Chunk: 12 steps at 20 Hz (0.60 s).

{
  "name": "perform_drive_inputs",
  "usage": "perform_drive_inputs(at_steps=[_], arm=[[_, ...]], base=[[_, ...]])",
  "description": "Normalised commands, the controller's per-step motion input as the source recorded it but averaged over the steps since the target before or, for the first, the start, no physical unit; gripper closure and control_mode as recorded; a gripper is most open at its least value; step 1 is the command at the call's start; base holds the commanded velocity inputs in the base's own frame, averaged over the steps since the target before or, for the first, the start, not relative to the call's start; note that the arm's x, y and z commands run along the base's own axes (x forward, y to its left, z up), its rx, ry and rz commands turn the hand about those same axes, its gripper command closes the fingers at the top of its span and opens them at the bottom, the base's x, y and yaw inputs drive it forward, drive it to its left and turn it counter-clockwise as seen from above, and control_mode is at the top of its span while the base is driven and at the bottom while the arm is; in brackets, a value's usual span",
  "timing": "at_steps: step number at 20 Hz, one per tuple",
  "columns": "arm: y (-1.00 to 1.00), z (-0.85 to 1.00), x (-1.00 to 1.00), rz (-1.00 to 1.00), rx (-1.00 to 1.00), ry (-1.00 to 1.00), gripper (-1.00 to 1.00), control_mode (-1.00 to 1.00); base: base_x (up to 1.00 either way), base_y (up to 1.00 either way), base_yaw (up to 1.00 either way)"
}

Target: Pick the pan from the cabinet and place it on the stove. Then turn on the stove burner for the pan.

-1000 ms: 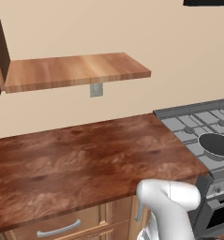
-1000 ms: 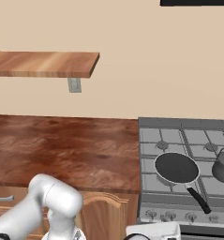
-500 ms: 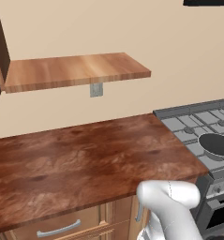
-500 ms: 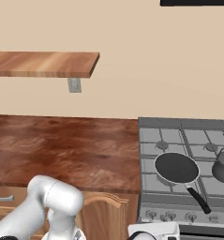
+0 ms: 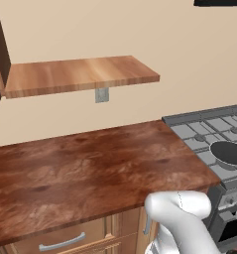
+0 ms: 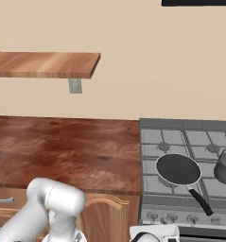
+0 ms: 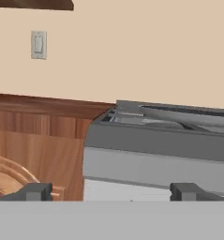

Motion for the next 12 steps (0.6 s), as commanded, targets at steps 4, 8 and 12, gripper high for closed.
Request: perform_drive_inputs(at_steps=[4, 8, 12], arm=[[-0.05, -0.21, 0.12, 0.0, 0.05, 0.0, -1.0, -1.0], [-0.09, -0.17, 0.09, 0.0, 0.06, 0.0, -1.0, -1.0], [-0.06, -0.13, 0.12, 0.0, 0.06, 0.0, -1.0, -1.0]], base=[[0.0, 0.0, 0.0], [0.0, 0.0, 0.0], [0.0, 0.0, 0.0]])
